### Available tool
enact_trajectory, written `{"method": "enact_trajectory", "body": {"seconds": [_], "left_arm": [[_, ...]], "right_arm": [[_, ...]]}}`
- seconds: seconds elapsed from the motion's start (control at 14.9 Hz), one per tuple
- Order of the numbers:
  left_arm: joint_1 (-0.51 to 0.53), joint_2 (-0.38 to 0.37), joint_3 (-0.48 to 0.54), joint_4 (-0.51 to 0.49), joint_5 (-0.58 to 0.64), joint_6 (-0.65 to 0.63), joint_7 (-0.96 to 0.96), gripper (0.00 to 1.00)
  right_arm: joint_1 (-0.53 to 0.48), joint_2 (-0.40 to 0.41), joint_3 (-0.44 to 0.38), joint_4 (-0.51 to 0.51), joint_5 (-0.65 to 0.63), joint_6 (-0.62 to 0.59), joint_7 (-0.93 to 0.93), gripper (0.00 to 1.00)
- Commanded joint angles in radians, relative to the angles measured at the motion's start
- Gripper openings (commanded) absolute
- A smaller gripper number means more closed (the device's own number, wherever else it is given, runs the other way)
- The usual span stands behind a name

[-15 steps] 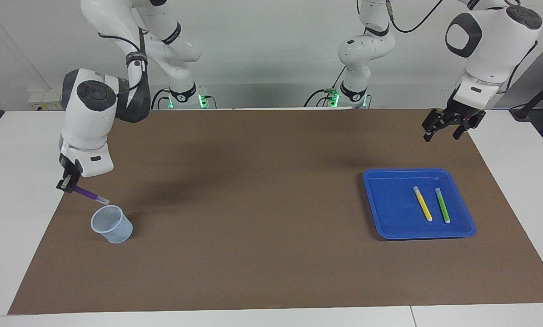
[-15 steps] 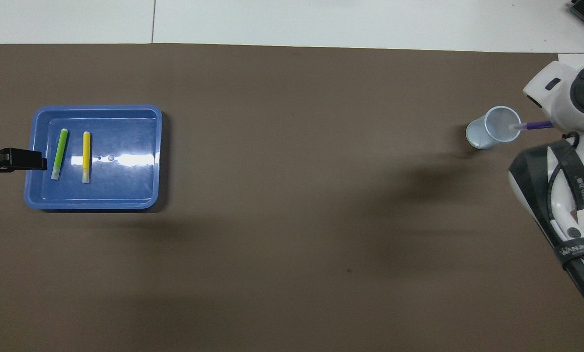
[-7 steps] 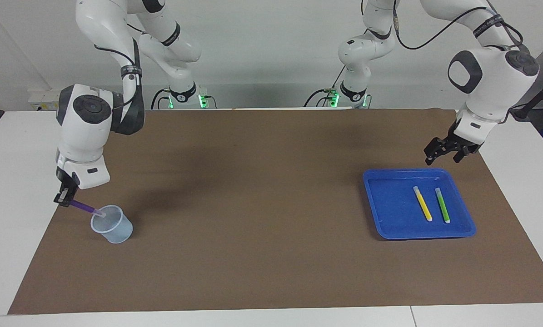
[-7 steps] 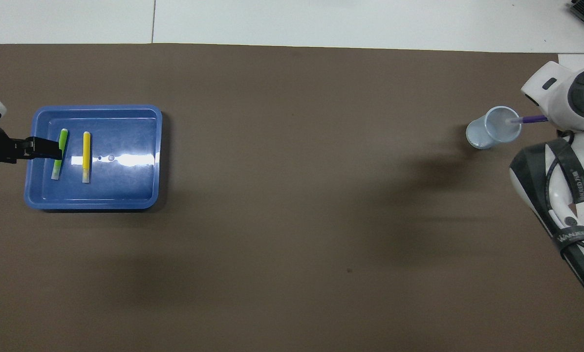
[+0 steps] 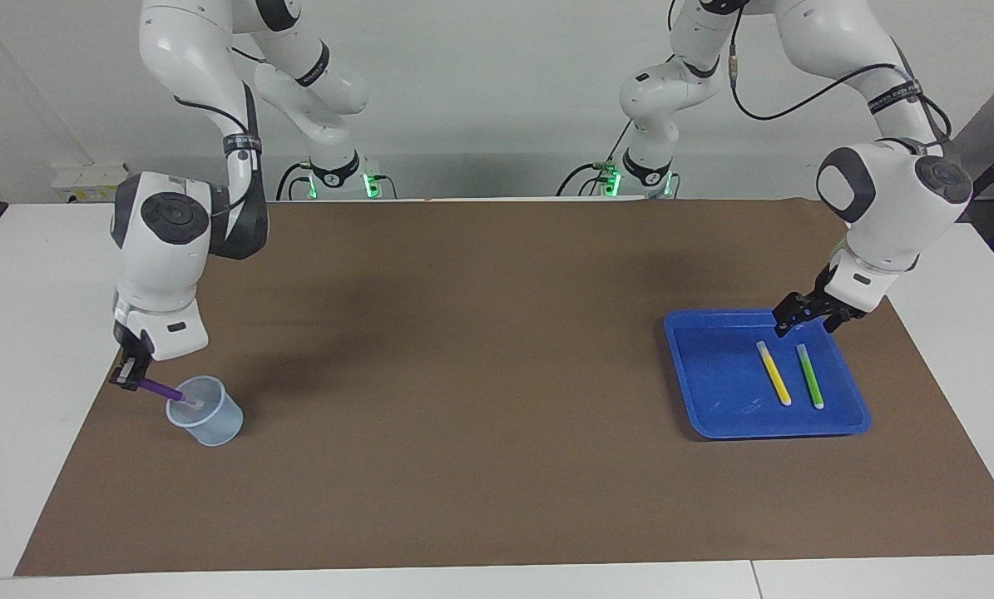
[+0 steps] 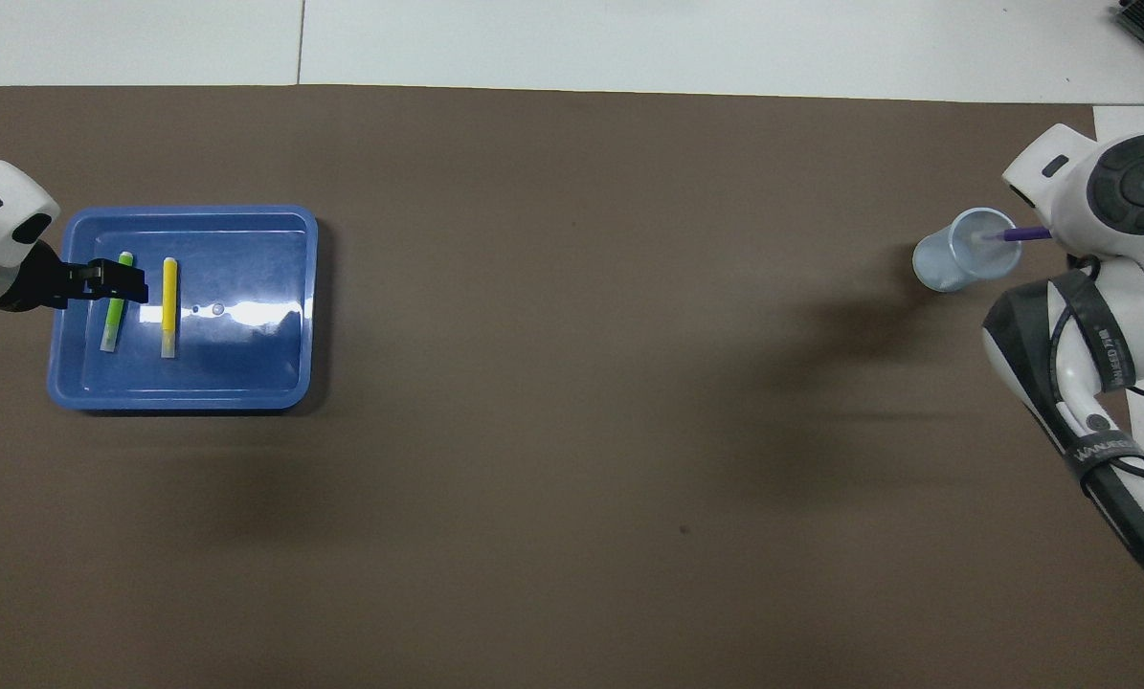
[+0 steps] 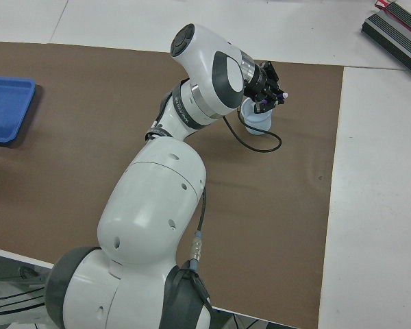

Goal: Transfer and insert pens with both arms
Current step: 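Grasp the yellow pen with the left gripper while the right gripper releases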

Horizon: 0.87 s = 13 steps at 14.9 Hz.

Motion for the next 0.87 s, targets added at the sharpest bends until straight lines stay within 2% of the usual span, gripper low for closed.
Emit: {"method": "enact_trajectory", "body": {"seconds": [0.0,0.13,0.4,0.47,0.54,0.6,0.67,0.8], "left_arm": [[0.001,0.097,-0.012,0.082,0.045,0.003,0.0,1.0],[-0.013,0.141,-0.012,0.104,0.1,0.013,-0.004,1.0],[-0.012,0.177,-0.012,0.098,0.106,0.088,-0.009,1.0],[-0.015,0.186,-0.01,0.098,0.108,0.091,-0.012,1.0],[-0.021,0.195,-0.01,0.099,0.106,0.099,-0.02,1.0],[-0.027,0.207,-0.01,0.099,0.108,0.12,-0.02,1.0],[-0.027,0.216,-0.01,0.099,0.117,0.138,-0.02,1.0],[-0.024,0.218,-0.012,0.092,0.131,0.158,-0.021,1.0]], "right_arm": [[-0.01,0.018,0.01,0.009,-0.03,0.031,0.042,0.0],[-0.009,0.02,0.01,0.006,-0.03,0.042,0.045,0.0],[-0.004,0.02,0.01,-0.005,-0.03,0.043,0.059,0.0],[-0.003,0.02,0.01,-0.005,-0.03,0.042,0.059,0.13],[-0.003,0.02,0.01,-0.005,-0.03,0.04,0.059,0.18],[-0.003,0.02,0.01,-0.005,-0.03,0.039,0.059,0.35],[-0.006,0.02,0.01,-0.004,-0.03,0.039,0.059,0.59],[-0.01,0.018,0.01,0.006,-0.028,0.028,0.059,0.66]]}}
